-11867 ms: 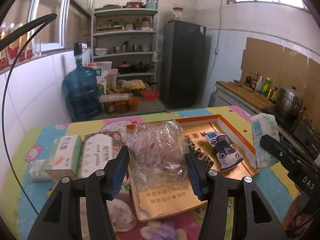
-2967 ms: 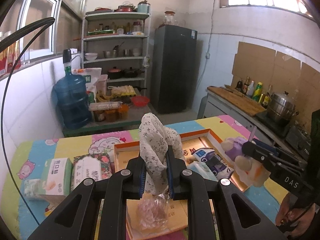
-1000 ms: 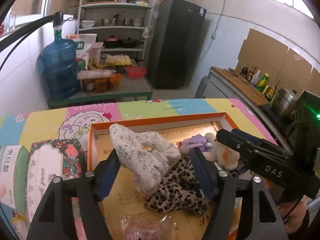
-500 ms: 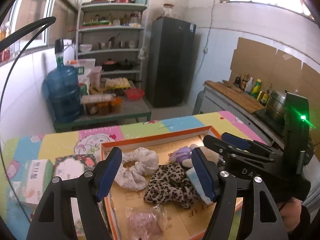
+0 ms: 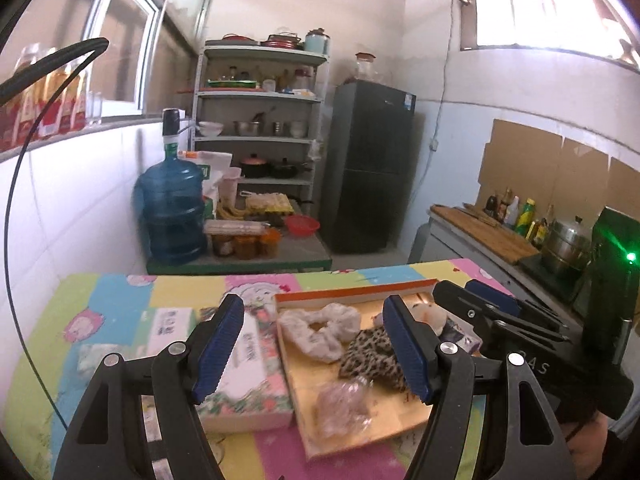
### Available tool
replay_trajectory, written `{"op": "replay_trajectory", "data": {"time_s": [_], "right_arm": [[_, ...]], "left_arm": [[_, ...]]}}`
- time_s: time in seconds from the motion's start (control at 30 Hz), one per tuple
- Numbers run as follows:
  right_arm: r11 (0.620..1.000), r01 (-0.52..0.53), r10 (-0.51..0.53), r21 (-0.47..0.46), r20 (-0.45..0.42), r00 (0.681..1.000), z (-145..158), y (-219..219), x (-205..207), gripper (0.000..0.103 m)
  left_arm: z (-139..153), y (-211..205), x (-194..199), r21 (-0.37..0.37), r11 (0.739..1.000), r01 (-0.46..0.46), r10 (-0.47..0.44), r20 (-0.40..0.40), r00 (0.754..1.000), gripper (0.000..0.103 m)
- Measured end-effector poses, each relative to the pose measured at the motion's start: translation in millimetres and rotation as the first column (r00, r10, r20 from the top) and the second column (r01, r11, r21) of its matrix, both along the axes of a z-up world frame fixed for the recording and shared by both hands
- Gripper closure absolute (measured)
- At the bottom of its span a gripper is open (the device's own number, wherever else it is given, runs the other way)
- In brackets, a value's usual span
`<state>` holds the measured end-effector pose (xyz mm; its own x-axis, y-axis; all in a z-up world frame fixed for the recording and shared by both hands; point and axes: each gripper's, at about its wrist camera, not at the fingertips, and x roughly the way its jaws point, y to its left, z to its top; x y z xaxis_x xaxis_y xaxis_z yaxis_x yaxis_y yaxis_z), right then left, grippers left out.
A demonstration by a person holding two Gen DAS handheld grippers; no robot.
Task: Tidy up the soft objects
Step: 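Move both tools back toward the second plush bunny and snack bar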
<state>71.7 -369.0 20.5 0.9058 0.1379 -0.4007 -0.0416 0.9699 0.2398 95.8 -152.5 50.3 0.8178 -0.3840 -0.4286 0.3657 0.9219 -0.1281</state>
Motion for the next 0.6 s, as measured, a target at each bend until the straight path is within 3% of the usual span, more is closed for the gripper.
{"op": "replay_trajectory", "data": {"time_s": [0.33, 0.6], "right_arm": [[0.998, -0.052, 0.051, -0.038, -0.019, 0.998, -4, 59, -29, 0.049], [0.993, -0.094, 0.089, -0.078, -0.060, 0.994, -21, 99, -42, 0.049]], "left_arm": [[-6, 67, -27, -0.006, 0.998, -0.067, 0.067, 0.014, 0.998, 0.029], [-28, 112, -42, -0.039, 0.994, -0.100, 0.100, -0.010, 0.995, 0.029]]}}
